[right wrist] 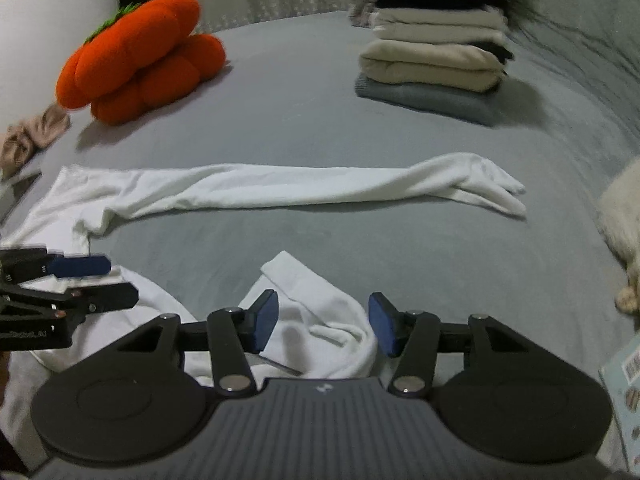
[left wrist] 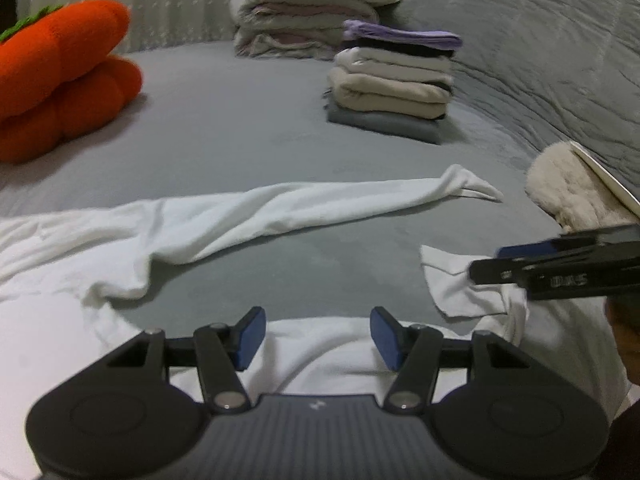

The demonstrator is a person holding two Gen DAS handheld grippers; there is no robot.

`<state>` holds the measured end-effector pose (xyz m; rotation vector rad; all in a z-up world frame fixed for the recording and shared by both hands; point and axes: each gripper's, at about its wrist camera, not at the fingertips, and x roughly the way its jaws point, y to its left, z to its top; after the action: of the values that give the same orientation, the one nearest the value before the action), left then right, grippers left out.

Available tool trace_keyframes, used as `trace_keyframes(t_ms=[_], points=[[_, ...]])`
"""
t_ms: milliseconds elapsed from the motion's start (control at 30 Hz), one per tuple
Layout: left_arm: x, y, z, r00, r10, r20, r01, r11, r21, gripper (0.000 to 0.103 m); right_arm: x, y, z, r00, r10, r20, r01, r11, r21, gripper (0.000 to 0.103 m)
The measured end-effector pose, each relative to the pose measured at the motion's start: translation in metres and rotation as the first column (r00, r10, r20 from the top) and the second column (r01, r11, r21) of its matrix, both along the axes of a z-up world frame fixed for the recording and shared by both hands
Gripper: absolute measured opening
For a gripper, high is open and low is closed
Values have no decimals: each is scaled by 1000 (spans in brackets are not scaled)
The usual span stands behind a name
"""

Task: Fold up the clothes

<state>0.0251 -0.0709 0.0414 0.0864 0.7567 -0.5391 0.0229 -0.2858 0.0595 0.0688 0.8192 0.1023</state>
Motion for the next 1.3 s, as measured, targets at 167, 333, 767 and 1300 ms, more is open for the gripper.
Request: trace_keyframes(t_ms=[167, 333, 767, 1300], points=[[-2, -13, -7, 997, -58, 44, 57, 998, 29, 59, 10, 16, -12, 999, 33, 20, -30, 994, -107, 28], [-6, -23, -16, 994, -97, 55, 91, 991, 96, 59, 9, 16, -15, 998, 28, 61, -19, 990, -141, 6], [-14, -27, -20, 990, -124, 71, 114, 985, 126, 60, -40, -32, 7, 979, -108, 174, 139, 974, -177, 3], [-15, -29, -22, 989, -127, 80, 115, 984, 136, 60, -82, -73, -6, 979, -178, 102, 195, 962, -191, 0]])
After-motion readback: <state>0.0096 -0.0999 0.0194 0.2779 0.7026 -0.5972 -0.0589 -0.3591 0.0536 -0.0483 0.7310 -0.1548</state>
